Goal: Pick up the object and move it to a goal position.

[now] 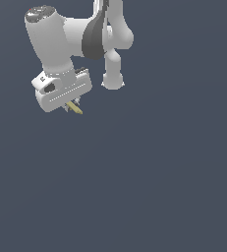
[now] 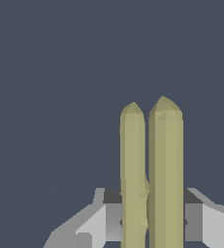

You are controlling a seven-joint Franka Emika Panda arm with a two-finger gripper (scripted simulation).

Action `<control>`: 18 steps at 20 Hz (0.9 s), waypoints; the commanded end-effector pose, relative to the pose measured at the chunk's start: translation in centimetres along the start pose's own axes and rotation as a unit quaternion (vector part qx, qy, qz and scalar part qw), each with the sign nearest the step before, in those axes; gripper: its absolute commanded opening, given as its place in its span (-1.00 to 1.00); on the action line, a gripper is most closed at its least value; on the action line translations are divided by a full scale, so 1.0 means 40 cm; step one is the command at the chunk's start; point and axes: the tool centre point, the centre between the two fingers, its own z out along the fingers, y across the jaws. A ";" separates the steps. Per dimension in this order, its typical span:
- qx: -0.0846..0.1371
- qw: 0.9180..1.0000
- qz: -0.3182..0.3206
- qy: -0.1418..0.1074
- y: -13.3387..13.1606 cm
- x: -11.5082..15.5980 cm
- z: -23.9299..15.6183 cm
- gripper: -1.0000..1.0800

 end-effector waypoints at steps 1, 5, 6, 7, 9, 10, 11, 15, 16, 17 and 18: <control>0.001 1.000 0.000 0.000 0.006 -0.036 -0.068 -1.00; 0.001 1.000 0.000 0.000 0.020 -0.088 -0.167 -1.00; 0.001 1.000 0.000 0.000 0.023 -0.100 -0.190 -1.00; 0.001 1.000 0.000 0.000 0.026 -0.111 -0.211 -1.00; 0.001 1.000 0.000 0.000 0.033 -0.131 -0.250 -1.00; 0.001 1.000 0.000 0.000 0.036 -0.140 -0.267 -1.00; 0.000 1.000 0.000 0.000 0.039 -0.148 -0.282 -1.00; 0.000 1.000 0.000 0.000 0.049 -0.174 -0.332 -1.00; 0.000 1.000 0.000 -0.001 0.050 -0.178 -0.341 -1.00; 0.000 1.000 0.000 -0.001 0.052 -0.182 -0.349 -1.00; 0.000 1.000 0.000 -0.001 0.054 -0.185 -0.355 -1.00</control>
